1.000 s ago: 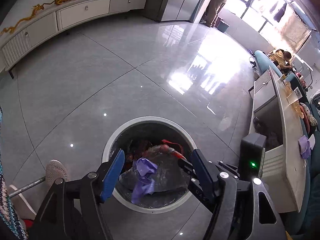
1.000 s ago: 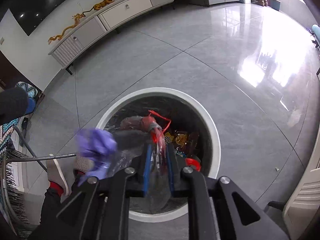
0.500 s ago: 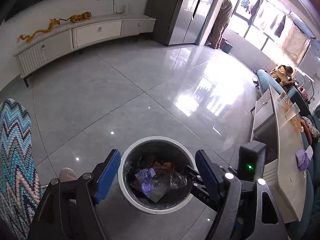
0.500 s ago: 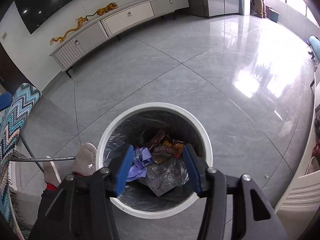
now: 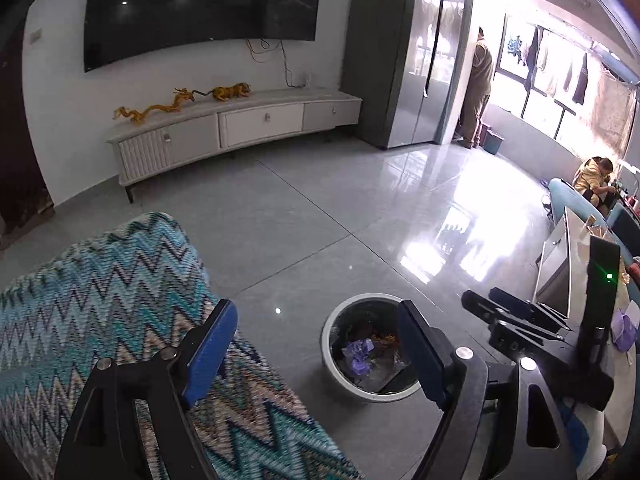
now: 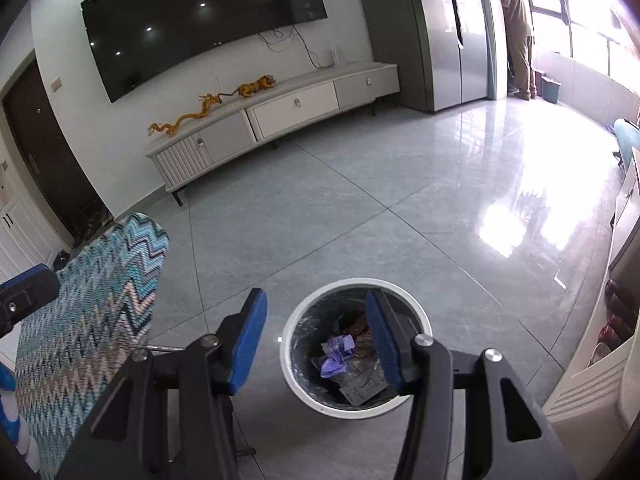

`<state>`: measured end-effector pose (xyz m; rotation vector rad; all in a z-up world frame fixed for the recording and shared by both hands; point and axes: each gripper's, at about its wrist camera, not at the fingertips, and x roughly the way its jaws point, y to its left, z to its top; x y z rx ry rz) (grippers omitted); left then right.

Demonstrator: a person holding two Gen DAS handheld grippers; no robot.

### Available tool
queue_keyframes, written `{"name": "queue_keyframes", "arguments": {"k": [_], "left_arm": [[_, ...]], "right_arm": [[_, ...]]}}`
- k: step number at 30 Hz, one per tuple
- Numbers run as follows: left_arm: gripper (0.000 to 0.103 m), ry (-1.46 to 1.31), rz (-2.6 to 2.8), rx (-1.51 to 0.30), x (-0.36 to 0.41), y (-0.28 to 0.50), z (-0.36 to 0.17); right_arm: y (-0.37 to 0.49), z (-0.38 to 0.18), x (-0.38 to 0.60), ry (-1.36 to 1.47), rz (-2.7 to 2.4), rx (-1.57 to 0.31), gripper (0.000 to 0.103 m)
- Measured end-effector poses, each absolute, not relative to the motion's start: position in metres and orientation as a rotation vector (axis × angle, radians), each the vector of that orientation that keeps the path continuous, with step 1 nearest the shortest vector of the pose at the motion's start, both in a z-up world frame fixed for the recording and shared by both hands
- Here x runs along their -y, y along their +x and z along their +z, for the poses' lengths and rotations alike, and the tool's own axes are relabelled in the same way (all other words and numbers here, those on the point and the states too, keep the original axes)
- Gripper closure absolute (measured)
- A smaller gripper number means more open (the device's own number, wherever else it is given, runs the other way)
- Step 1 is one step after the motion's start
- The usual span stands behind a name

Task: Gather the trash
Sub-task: 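Move both tools back over the empty ottoman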

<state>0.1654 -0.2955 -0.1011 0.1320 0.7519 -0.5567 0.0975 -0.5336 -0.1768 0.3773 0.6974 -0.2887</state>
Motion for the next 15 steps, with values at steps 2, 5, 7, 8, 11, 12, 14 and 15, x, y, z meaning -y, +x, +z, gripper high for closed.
{"name": "queue_keyframes", "arguments": {"k": [2, 5, 7, 8, 11, 12, 14, 15], "left_arm": [[0.02, 0.117, -0.506, -0.718, 0.267, 0.157, -0.088], [0.018, 0.101, -0.441, -0.656, 0.225, 0.144, -0.068], [0.017, 0.094, -0.392, -0.618, 0.199, 0.132, -0.059], [0.016, 0.088, -0.368, -0.599, 0.187, 0.126, -0.053], [0.012, 0.057, -0.306, -0.545, 0.153, 0.105, -0.036], [0.012, 0.053, -0.285, -0.526, 0.143, 0.099, -0.031], [0.009, 0.035, -0.247, -0.495, 0.123, 0.086, -0.022], [0.009, 0.025, -0.232, -0.482, 0.113, 0.081, -0.018]], "right_arm": [[0.088, -0.156, 0.516, 0.36, -0.275, -0.658, 0.053], [0.07, -0.125, 0.486, 0.32, -0.268, -0.604, 0.042], [0.058, -0.104, 0.465, 0.291, -0.254, -0.562, 0.038], [0.053, -0.095, 0.456, 0.281, -0.245, -0.542, 0.037], [0.036, -0.069, 0.427, 0.266, -0.217, -0.485, 0.028], [0.032, -0.063, 0.418, 0.258, -0.211, -0.471, 0.026], [0.022, -0.049, 0.398, 0.233, -0.2, -0.443, 0.022], [0.018, -0.045, 0.39, 0.226, -0.19, -0.427, 0.022]]}}
